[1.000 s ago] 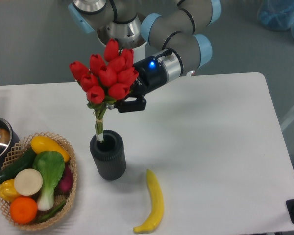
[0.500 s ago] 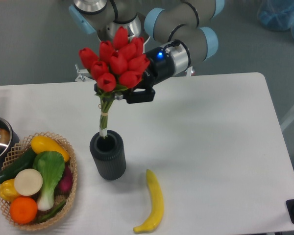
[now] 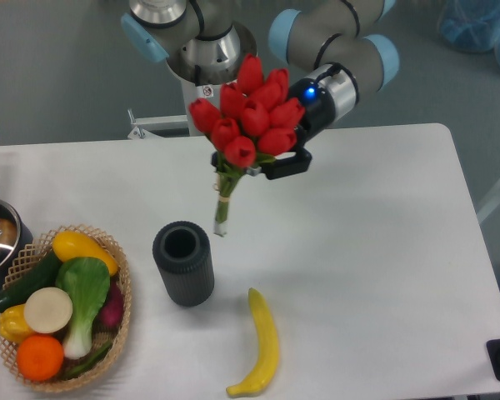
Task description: Pick up the flowers from the vase
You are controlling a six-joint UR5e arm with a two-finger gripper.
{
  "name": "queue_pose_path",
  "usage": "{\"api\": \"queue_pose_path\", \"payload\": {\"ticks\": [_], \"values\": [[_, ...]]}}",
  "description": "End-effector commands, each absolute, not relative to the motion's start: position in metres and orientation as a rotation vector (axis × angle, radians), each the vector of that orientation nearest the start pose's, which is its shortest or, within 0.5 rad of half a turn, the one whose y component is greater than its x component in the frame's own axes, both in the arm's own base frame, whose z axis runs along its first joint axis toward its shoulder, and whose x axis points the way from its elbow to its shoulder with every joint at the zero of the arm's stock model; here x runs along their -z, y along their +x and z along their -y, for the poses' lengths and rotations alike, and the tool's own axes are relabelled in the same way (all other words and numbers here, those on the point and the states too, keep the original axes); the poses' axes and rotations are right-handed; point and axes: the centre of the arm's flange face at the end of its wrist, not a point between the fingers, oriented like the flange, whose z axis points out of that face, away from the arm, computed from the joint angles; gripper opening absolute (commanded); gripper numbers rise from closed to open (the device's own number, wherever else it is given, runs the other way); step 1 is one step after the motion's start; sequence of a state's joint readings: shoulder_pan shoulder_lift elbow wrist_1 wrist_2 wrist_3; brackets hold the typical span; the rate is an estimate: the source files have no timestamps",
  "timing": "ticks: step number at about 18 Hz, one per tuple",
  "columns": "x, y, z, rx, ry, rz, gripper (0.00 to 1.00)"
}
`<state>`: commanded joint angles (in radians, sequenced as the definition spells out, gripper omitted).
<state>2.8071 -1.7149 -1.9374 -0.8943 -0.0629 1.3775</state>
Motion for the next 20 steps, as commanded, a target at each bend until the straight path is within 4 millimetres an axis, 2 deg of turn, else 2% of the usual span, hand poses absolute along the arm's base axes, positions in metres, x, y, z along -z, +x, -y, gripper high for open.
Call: {"api": "queue_pose_path", "payload": {"ticks": [6, 9, 20], "values": [[-0.411, -0.403, -0.382, 0.298, -1.499, -0.226, 0.37], [-0.408, -0.41, -0.372, 0.282, -1.501, -0.208, 0.37], [-0.405, -0.412, -0.367, 0.278, -1.501, -0.193, 0.37]]}}
